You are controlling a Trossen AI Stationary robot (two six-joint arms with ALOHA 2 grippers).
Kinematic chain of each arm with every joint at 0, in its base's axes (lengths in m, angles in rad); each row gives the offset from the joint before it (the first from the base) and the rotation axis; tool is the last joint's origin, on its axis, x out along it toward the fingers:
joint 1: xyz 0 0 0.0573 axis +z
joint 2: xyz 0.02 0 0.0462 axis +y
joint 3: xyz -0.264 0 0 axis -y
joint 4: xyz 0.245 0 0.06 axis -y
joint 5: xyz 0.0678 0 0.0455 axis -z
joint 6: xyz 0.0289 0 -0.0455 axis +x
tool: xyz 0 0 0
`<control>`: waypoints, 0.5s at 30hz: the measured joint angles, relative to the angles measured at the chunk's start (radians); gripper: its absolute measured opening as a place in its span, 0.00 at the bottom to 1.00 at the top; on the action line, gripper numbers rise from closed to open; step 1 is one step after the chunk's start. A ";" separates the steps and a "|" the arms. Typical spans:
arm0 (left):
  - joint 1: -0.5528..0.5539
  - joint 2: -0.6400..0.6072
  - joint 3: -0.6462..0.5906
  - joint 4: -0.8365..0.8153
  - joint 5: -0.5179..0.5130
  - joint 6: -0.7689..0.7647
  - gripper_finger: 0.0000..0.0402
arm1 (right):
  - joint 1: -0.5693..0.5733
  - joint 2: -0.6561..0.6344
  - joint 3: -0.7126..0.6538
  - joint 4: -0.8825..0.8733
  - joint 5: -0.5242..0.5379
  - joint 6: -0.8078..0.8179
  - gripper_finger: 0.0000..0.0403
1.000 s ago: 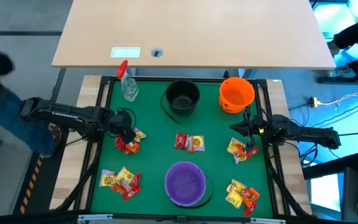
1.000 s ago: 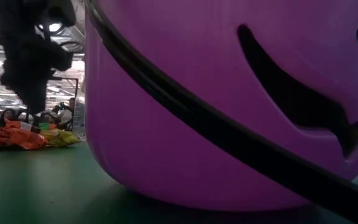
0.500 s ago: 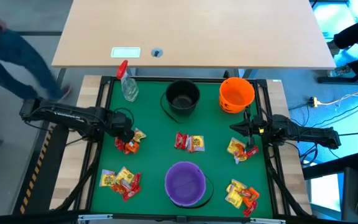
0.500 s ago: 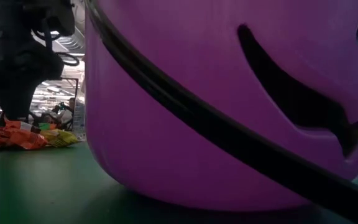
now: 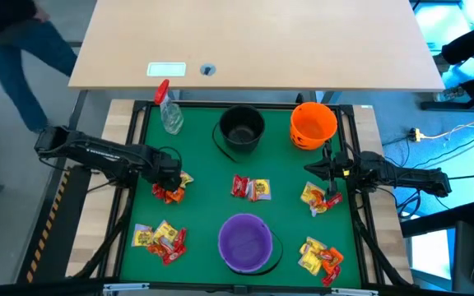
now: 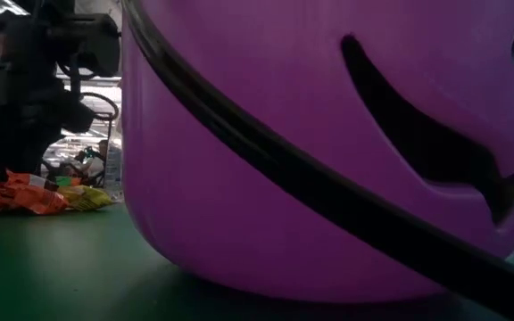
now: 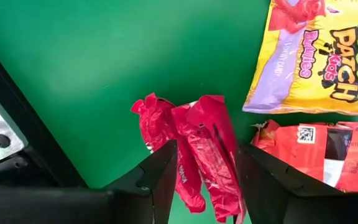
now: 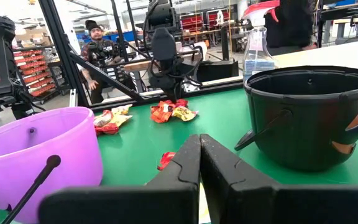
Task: Organize candy in baskets
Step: Put the red candy pack into the black bucket
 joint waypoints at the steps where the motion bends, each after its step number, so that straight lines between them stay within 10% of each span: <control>1: 0.000 0.009 0.000 0.005 0.000 0.000 0.37 | 0.000 0.000 0.000 0.000 0.000 0.000 0.02; 15: 0.000 0.067 0.000 0.038 -0.005 0.001 0.29 | 0.000 0.000 0.000 0.000 0.000 0.000 0.02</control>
